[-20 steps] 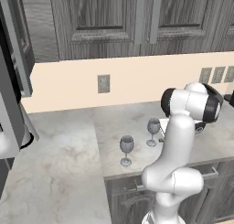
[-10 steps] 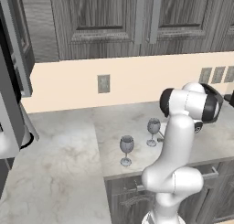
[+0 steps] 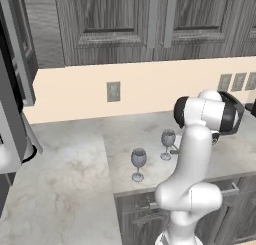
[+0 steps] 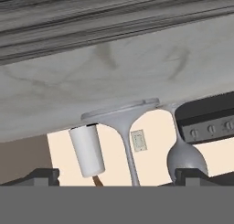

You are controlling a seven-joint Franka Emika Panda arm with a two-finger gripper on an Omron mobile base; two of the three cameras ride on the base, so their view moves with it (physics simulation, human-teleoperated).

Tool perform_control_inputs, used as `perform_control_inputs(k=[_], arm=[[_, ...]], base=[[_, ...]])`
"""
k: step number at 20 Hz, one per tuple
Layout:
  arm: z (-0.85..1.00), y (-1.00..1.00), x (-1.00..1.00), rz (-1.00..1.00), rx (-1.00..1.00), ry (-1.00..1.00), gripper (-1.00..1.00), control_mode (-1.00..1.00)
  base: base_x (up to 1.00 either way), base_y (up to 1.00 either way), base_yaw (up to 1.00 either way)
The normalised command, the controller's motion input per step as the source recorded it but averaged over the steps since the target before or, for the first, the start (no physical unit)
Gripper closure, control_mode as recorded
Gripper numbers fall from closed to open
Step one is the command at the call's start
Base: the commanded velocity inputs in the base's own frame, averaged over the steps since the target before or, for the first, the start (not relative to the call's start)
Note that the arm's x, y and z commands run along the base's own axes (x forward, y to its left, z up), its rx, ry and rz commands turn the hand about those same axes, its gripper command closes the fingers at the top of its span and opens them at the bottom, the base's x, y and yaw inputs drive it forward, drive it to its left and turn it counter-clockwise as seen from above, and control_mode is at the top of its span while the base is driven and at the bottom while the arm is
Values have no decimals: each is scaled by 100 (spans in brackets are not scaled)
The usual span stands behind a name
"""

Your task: Retrieve the wine glasses from the counter and place one next to each plate.

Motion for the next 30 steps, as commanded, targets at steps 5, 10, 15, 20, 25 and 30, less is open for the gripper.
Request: perform_control_inputs(k=[5,10,15,20,25,30], arm=[[-20,9,4,0,-1,0,-100,-100],[-16,10,5,0,0,0,-100,-100],[-2,3,5,0,0,0,-100,-100],[0,15,0,0,0,0,-100,-100],[0,4,6,0,0,3,100,-100],[0,0,1,0,0,1,100,-100]], base=[[0,0,0],[0,0,0],[0,0,0],[0,0,0],[0,0,0],[0,0,0]])
